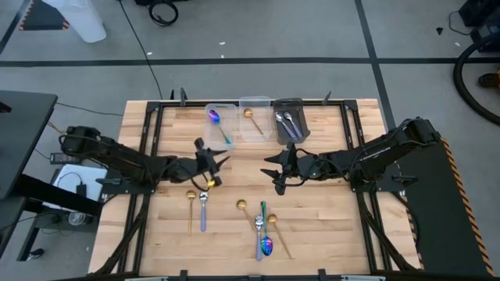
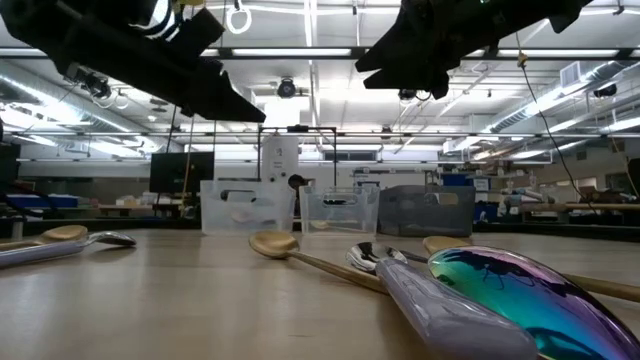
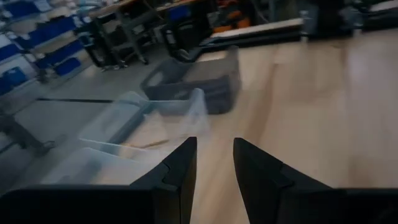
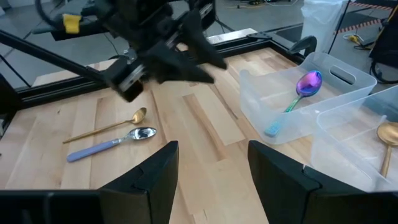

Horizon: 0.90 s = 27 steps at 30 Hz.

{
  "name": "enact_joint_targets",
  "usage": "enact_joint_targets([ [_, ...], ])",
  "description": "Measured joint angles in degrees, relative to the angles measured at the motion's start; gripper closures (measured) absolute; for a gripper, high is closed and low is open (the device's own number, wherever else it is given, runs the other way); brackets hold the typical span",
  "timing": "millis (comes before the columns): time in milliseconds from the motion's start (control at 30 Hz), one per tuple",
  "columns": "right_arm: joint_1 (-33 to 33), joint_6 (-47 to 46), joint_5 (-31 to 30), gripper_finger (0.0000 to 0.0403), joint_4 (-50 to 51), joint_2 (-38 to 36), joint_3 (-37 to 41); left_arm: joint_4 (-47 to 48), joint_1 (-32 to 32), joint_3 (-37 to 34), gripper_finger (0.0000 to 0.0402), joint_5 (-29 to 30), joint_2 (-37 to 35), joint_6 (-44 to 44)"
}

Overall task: Sort silverware by color (type)
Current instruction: Put the gold spoon into the right transparent bin

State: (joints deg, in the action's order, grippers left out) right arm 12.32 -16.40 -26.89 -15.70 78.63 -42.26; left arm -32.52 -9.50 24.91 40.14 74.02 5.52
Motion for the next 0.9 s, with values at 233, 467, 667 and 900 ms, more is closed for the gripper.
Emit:
enact_joint_targets([
  [233,0.0,-0.6,0.0,0.0200,0.0,0.0,0.0,24.0,-3.5,8.5,0.0287,-0.2,0.0,-9.9],
  [467,0.0,-0.6,0.8,0.0200,0.0,0.0,0.0,35.9,-7.9,13.4,0.0287,-9.0,0.0,-12.7],
  [667,0.5,-1.9,1.2,0.0200,0.2,0.0,0.0,43.0,-11.3,13.4,0.0287,-20.7,0.0,-20.6],
  [900,1.8,-1.7,-0.7,0.0200,0.2,0.0,0.0,55.2,-13.0,13.4,0.0287,-24.3,0.0,-36.1],
])
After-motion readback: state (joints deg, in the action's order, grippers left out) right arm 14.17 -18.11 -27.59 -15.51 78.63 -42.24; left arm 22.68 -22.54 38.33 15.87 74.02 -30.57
